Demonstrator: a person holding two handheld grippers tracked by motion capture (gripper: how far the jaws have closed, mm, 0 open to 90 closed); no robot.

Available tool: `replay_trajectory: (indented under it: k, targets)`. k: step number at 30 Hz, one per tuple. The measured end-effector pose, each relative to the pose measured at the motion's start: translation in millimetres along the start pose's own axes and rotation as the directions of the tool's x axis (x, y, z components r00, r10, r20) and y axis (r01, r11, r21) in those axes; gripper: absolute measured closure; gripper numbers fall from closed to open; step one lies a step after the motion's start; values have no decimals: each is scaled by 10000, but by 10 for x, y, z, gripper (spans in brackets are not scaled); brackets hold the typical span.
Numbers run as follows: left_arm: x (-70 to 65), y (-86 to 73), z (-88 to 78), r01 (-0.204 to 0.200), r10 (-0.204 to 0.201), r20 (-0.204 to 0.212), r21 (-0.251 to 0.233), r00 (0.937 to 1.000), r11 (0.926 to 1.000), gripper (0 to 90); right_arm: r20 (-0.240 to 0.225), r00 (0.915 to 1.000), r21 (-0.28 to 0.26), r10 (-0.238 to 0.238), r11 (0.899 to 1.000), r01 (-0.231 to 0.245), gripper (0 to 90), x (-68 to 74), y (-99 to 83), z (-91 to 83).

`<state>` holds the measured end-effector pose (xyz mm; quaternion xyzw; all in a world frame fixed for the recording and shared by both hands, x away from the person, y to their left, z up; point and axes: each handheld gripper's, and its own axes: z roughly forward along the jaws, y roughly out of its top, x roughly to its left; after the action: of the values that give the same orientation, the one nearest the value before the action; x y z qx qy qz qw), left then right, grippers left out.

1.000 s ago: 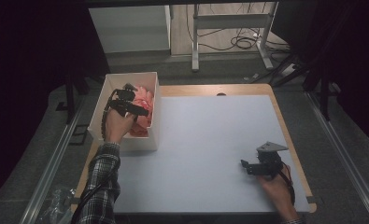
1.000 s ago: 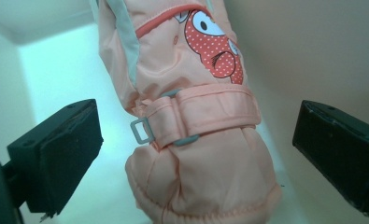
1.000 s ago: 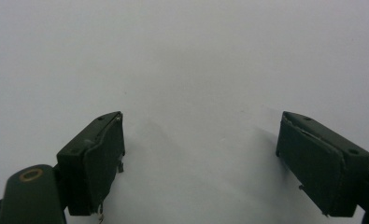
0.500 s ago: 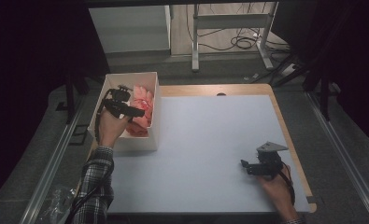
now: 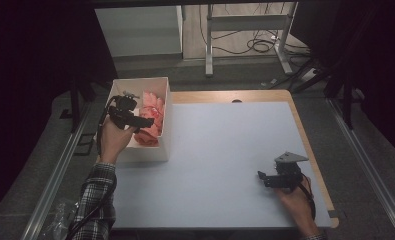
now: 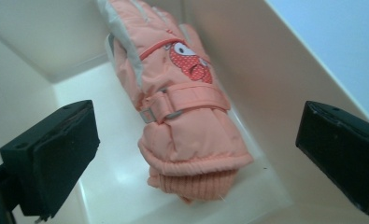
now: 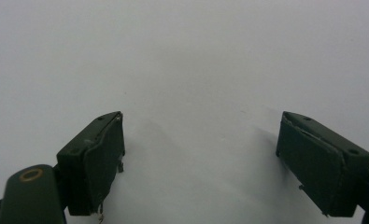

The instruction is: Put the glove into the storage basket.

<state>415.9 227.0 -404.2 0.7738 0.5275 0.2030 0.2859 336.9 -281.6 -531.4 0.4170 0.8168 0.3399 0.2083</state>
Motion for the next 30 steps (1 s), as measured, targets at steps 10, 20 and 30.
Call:
replay_trajectory:
  k: [10, 20, 30]
  targets:
    - [-190, 10, -168, -376, 413, 700, -523, 9967, 9979, 3, 0, 10000, 0, -4, 10000, 4, 156, 0, 0, 0]
    - [-444, 38, -248, -684, 799, 1353, -876, 9876, 9938, 3, -2, 10000, -3, 5, 10000, -5, 155, 0, 0, 0]
    - [-727, 48, -242, -1334, 1503, 1711, -1063, 9737, 9853, 1, -10, 10000, -7, 4, 10000, -4, 156, 0, 0, 0]
